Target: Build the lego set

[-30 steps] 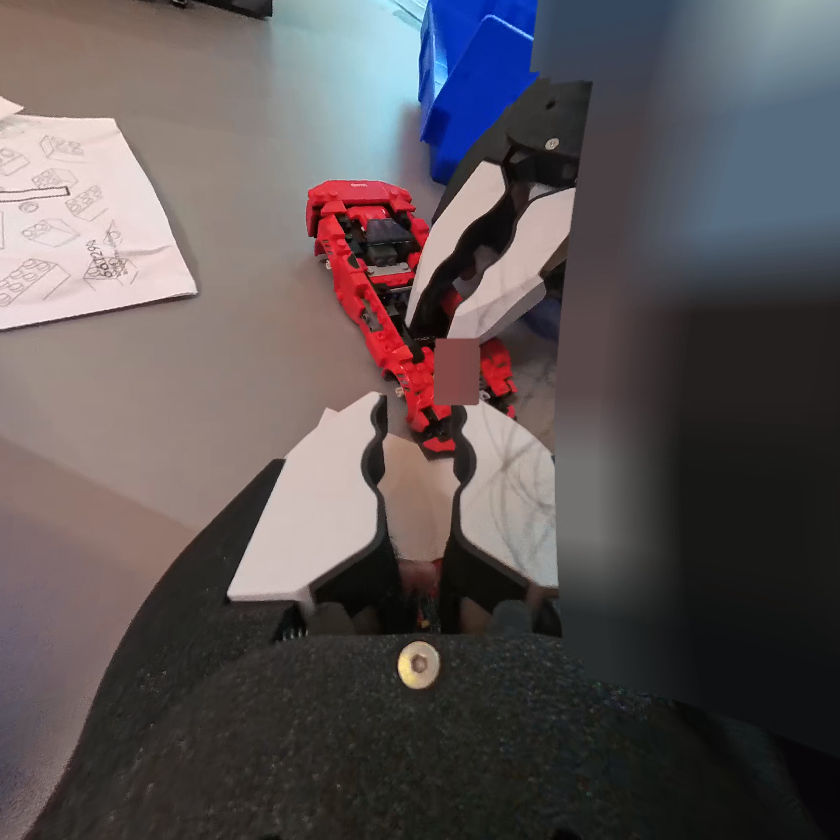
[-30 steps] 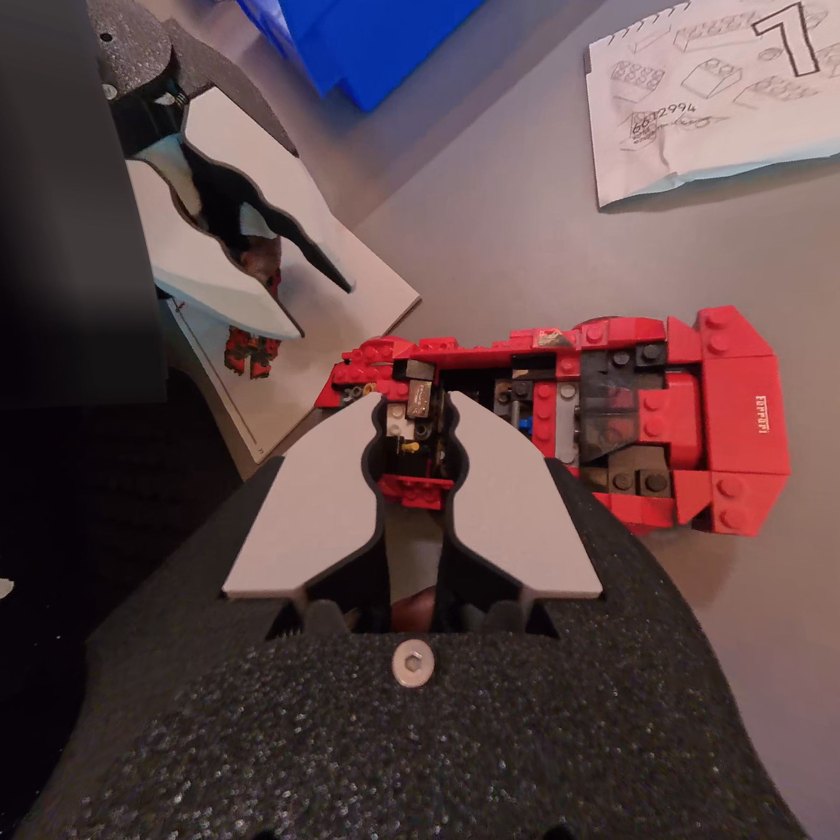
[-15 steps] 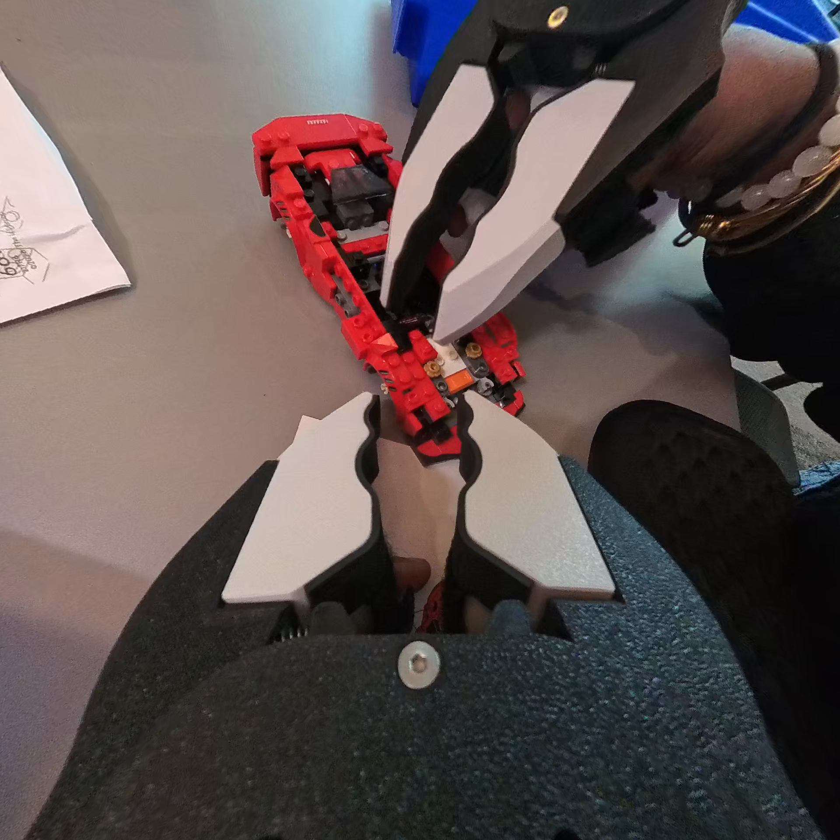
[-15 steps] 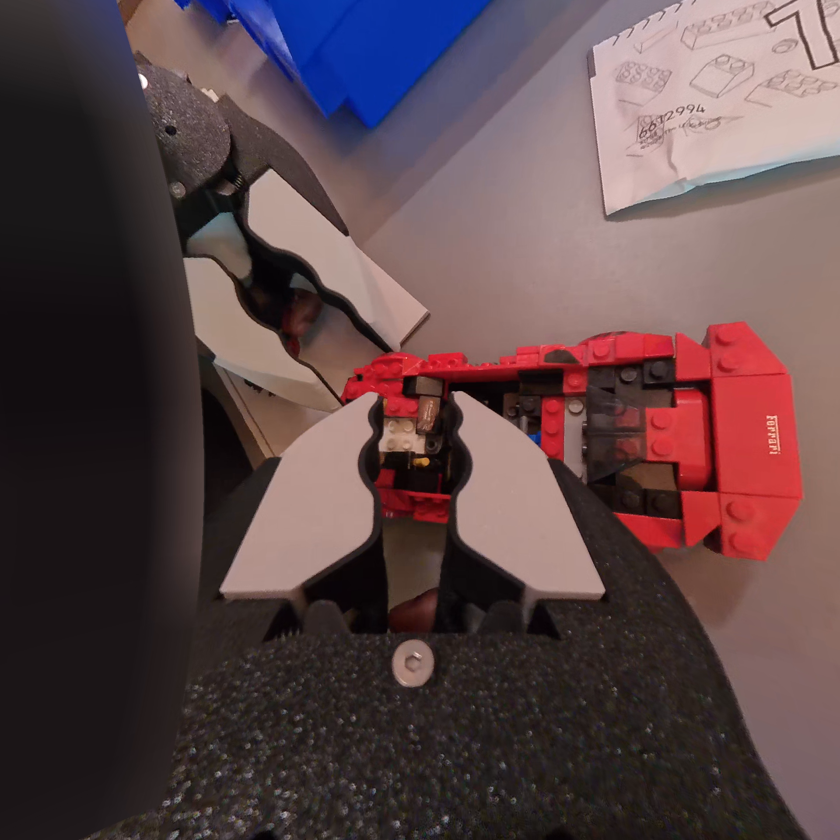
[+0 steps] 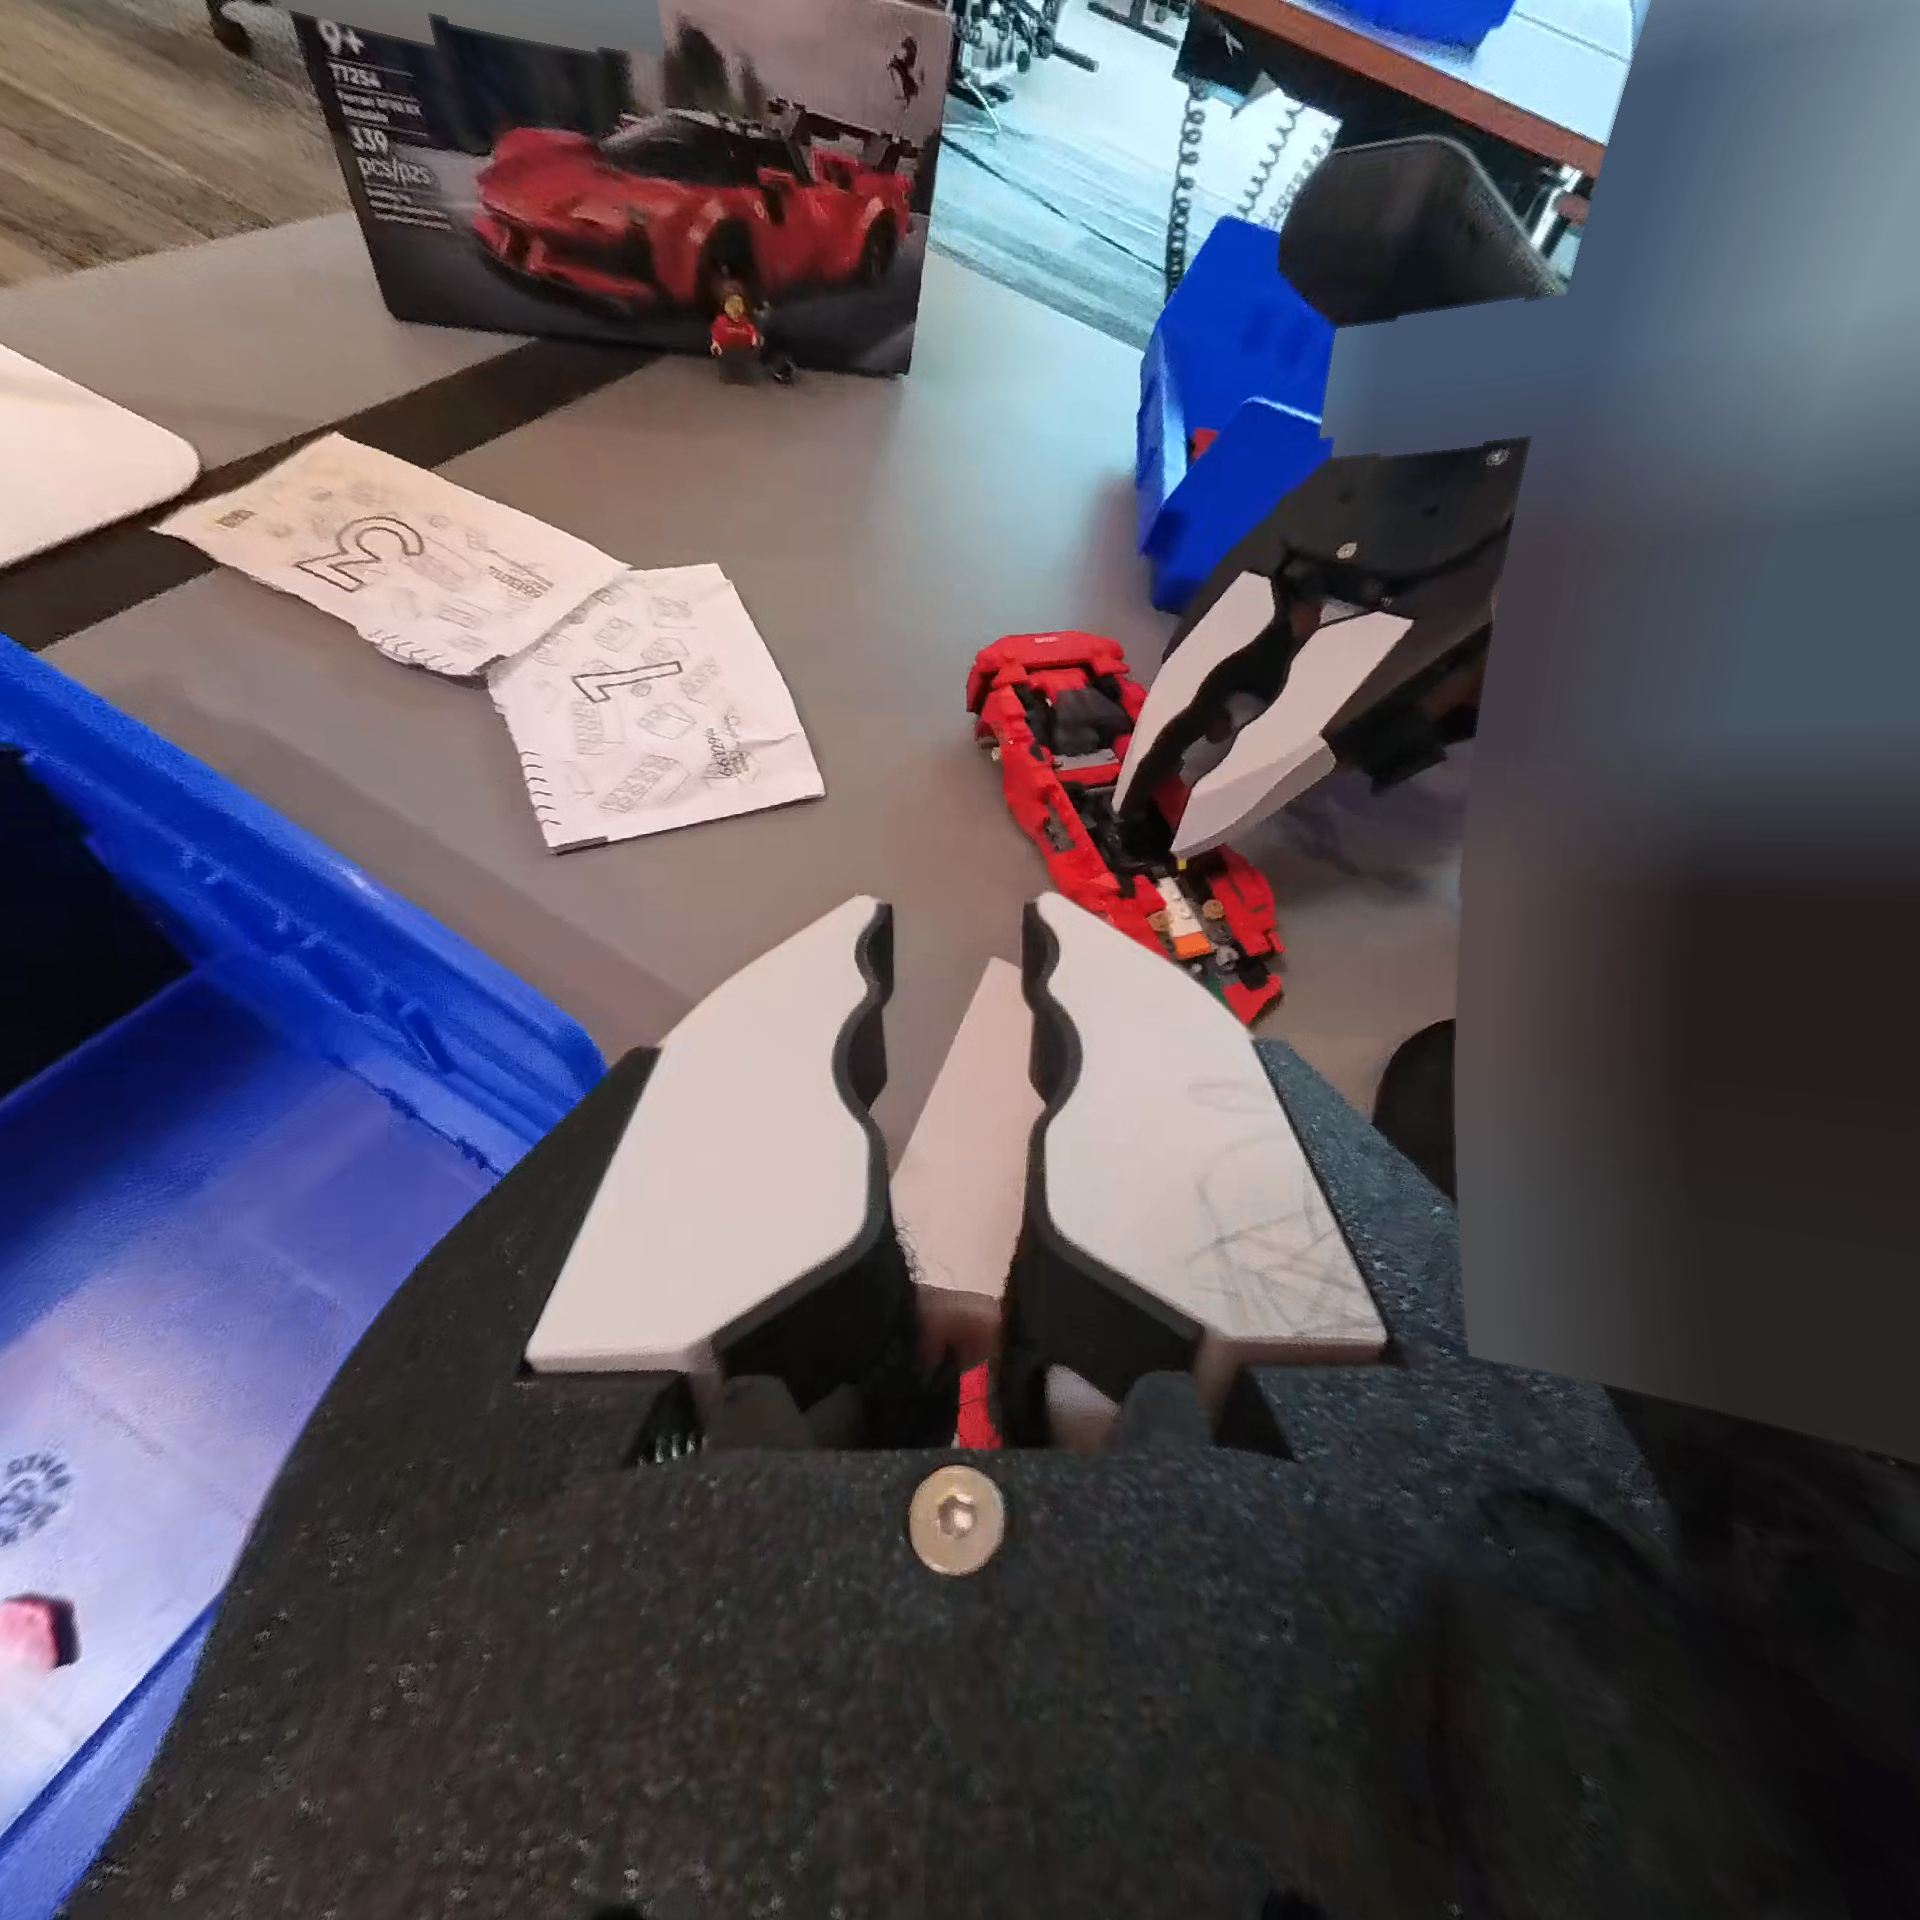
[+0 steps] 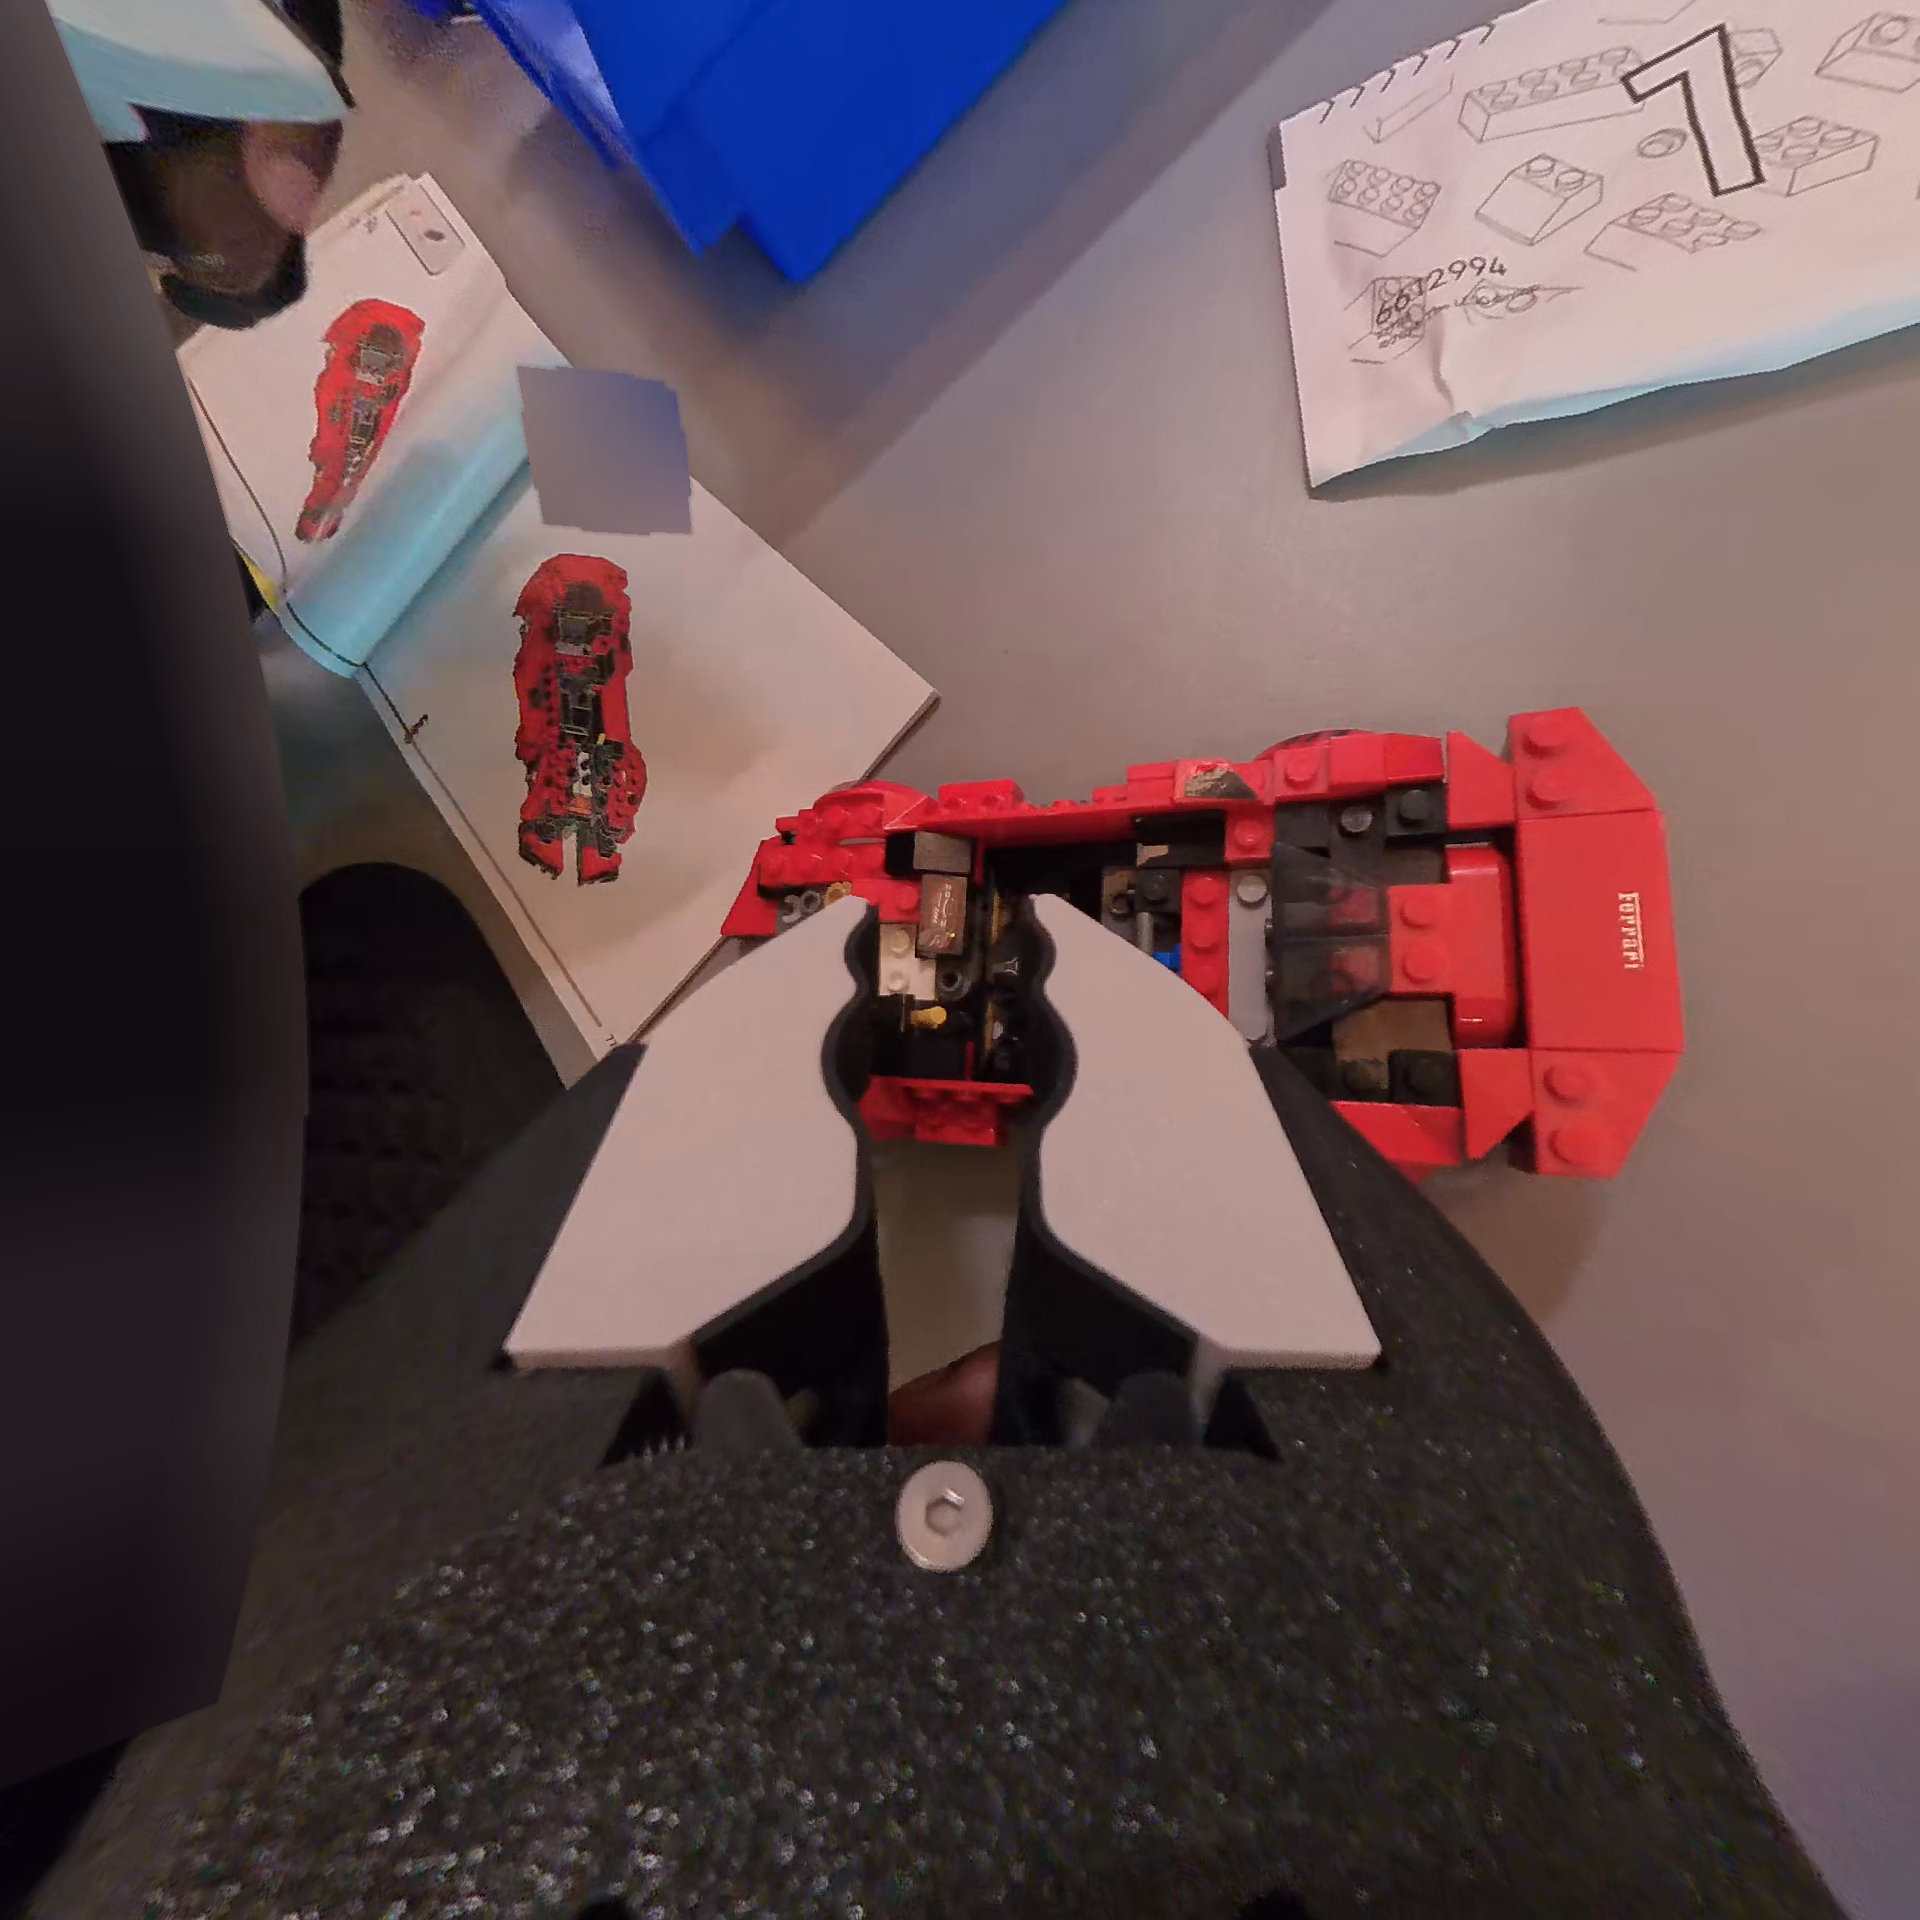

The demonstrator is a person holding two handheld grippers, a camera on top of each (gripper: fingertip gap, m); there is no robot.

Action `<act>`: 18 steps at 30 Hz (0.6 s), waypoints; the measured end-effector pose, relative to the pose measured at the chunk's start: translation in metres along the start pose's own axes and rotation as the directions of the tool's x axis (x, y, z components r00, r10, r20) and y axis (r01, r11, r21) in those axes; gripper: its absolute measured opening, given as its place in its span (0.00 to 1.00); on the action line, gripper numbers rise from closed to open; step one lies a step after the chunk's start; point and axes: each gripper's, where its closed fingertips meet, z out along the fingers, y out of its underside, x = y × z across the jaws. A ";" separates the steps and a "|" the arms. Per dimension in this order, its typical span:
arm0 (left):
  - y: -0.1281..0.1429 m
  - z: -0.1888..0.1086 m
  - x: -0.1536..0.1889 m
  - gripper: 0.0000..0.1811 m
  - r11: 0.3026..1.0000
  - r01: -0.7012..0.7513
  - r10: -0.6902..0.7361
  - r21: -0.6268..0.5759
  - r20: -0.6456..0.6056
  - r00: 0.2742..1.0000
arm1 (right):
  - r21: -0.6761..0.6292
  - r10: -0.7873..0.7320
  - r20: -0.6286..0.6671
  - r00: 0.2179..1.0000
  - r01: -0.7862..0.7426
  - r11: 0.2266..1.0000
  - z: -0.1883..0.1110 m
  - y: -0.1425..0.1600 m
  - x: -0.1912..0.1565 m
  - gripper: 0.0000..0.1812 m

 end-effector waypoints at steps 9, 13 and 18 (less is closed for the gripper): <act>0.012 0.005 0.005 0.12 1.000 -0.005 0.005 -0.025 -0.020 1.000 | -0.039 -0.012 -0.018 1.000 0.012 0.999 0.004 0.004 -0.001 0.13; 0.011 0.003 0.003 0.12 1.000 0.011 -0.011 -0.008 -0.020 1.000 | -0.047 -0.015 -0.023 1.000 0.014 0.999 0.005 0.005 0.000 0.13; 0.013 0.003 -0.001 0.12 1.000 0.019 -0.019 -0.006 -0.015 1.000 | -0.044 -0.023 -0.030 0.999 0.021 0.999 0.006 0.004 0.001 0.12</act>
